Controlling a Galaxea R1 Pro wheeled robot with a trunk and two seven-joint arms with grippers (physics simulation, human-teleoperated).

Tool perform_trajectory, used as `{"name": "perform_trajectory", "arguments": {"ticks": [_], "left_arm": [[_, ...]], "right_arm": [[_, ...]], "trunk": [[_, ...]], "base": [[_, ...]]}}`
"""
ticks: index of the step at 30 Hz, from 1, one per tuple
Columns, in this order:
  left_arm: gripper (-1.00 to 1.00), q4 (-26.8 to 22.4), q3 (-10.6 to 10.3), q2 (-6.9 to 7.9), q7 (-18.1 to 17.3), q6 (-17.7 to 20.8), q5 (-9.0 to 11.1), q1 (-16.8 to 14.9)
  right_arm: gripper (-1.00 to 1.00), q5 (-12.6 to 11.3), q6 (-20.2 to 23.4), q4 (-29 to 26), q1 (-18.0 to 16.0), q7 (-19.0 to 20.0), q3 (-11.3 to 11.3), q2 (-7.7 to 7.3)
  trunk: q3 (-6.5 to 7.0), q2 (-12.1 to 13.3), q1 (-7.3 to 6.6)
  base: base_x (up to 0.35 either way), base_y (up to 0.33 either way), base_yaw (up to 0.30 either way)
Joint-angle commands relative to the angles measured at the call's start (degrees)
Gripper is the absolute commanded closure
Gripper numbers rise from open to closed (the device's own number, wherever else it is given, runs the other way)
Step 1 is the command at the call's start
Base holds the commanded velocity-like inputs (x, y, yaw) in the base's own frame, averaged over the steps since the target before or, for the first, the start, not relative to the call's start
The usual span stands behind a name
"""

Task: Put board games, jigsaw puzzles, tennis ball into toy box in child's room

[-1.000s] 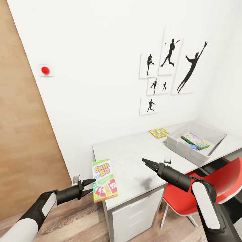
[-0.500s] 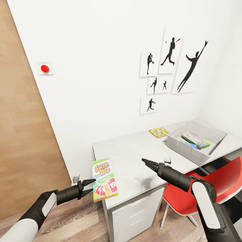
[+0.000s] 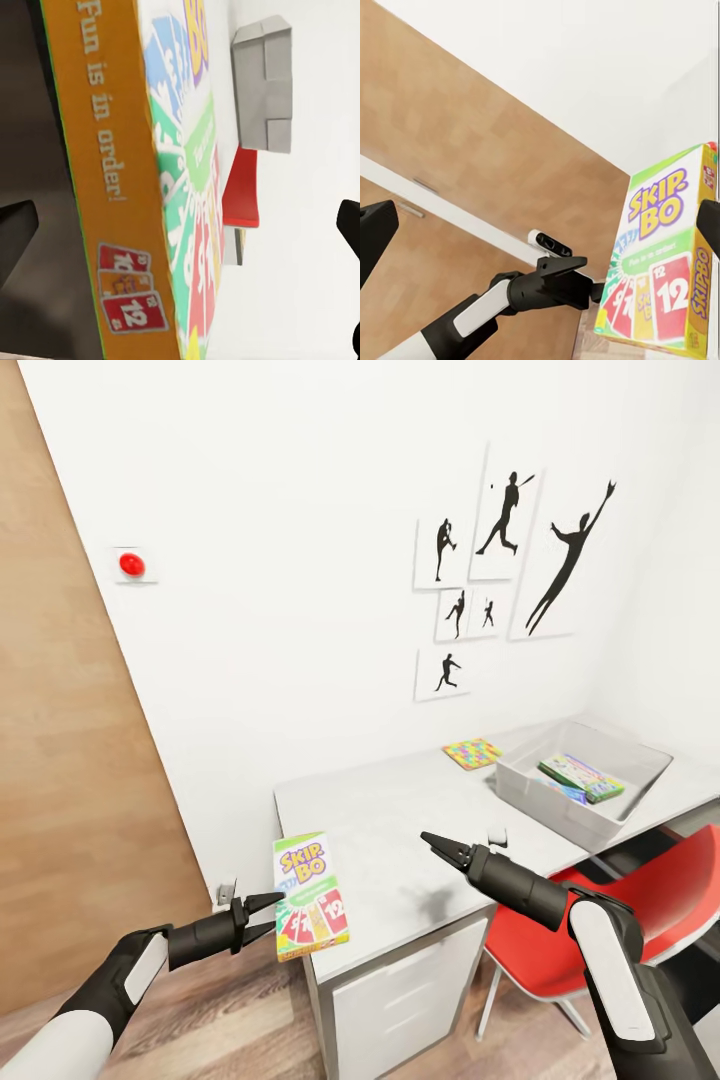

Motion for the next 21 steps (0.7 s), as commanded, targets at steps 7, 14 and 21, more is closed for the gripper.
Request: {"name": "perform_trajectory", "arguments": {"ticks": [7, 14, 21], "left_arm": [[-1.00, 0.0, 0.1, 0.00, -0.1, 0.3, 0.1, 0.0], [-1.00, 0.0, 0.1, 0.00, -0.1, 0.3, 0.2, 0.0], [-1.00, 0.0, 0.1, 0.00, -0.1, 0.3, 0.2, 0.0]], "right_arm": [[-1.00, 0.2, 0.3, 0.0, -0.1, 0.3, -0.1, 0.01], [-1.00, 0.2, 0.3, 0.1, -0.1, 0.3, 0.0, 0.06], [-1.00, 0.2, 0.3, 0.0, -0.1, 0.3, 0.0, 0.09]], "trunk": [[0.13, 0.0, 0.00], [0.20, 0.0, 0.00], [0.20, 0.0, 0.00]], "base": [[0.000, 0.000, -0.185], [0.000, 0.000, -0.088], [0.000, 0.000, -0.005]]}}
